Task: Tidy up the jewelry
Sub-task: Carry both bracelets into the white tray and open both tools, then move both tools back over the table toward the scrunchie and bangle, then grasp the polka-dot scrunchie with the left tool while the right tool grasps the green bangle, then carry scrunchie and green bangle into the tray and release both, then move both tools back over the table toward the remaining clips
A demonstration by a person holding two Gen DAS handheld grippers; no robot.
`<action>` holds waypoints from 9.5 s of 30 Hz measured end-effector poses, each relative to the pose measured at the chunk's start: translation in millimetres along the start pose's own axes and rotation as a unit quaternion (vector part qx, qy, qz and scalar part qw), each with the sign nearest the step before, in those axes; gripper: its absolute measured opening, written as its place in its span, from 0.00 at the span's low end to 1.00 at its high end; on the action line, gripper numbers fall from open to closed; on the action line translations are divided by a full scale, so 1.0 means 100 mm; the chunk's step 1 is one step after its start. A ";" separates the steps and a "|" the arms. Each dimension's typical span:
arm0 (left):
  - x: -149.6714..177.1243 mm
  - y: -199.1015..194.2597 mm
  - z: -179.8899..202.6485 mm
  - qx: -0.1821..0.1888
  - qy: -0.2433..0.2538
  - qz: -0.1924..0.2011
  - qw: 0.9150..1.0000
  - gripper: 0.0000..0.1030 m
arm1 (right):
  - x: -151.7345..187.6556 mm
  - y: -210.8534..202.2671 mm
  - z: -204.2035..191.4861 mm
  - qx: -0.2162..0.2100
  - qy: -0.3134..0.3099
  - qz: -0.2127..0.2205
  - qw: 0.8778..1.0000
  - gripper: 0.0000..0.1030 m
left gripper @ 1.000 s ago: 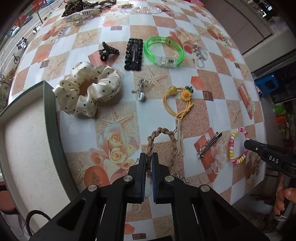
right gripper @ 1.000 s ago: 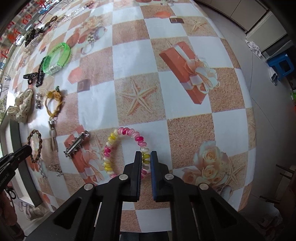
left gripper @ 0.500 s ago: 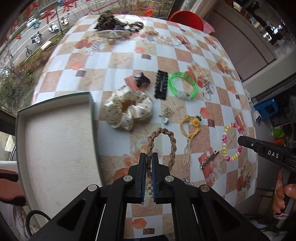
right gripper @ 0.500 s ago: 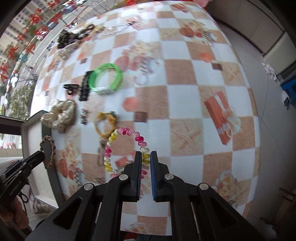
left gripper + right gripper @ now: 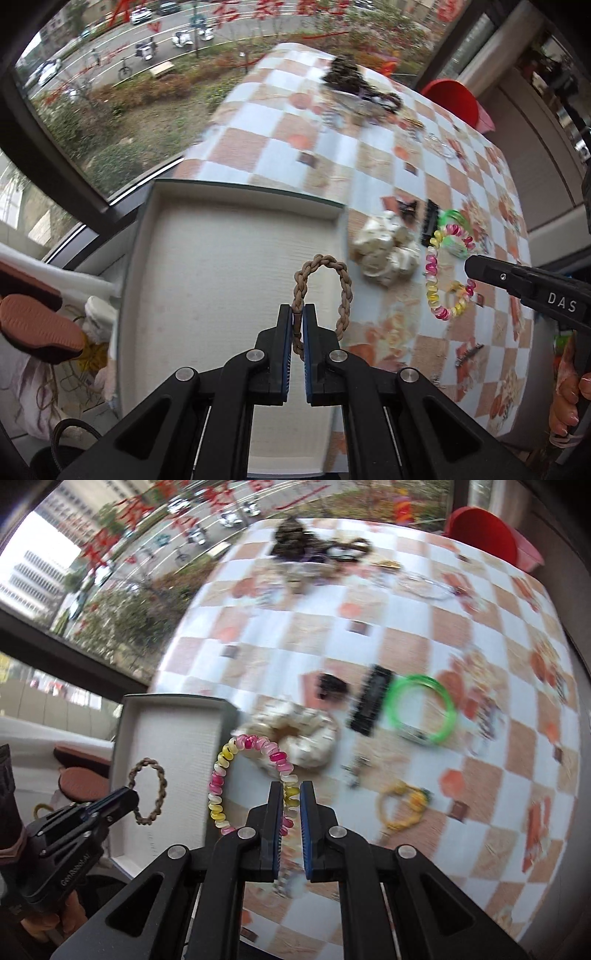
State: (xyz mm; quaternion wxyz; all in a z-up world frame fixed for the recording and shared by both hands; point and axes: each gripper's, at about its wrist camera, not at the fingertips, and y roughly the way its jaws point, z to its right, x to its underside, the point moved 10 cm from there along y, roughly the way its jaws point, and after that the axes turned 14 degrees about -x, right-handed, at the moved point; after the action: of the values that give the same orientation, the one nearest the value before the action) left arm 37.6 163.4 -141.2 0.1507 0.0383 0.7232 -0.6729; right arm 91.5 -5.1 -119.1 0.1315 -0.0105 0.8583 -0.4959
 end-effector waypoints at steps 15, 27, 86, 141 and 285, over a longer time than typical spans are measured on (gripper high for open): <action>-0.14 0.78 -0.60 -0.059 -0.043 -0.034 0.997 0.09 | -0.26 1.07 -0.67 -0.023 -0.026 -0.070 0.997 0.09; -0.07 1.05 -0.56 -0.078 -0.023 -0.047 0.996 0.09 | -0.19 1.46 -0.47 -0.005 0.004 -0.105 0.994 0.09; -0.09 0.47 -0.11 -0.149 0.044 -0.060 0.986 1.00 | 0.08 -0.17 0.78 -0.019 0.125 0.031 0.991 0.87; -0.59 1.25 1.83 -0.059 0.260 -0.052 0.962 0.83 | -0.24 0.27 2.06 0.164 0.129 -0.013 0.978 0.75; 0.49 0.57 -0.82 -0.148 -0.014 -0.072 0.986 1.00 | -0.55 0.84 -1.11 -0.136 -0.006 -0.039 0.990 0.87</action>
State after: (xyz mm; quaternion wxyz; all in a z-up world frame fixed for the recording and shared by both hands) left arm -7.6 242.3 -205.0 0.1160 -0.0458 0.8135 -0.5680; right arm 127.7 139.9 -126.9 0.1144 -0.0642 0.9159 -0.3795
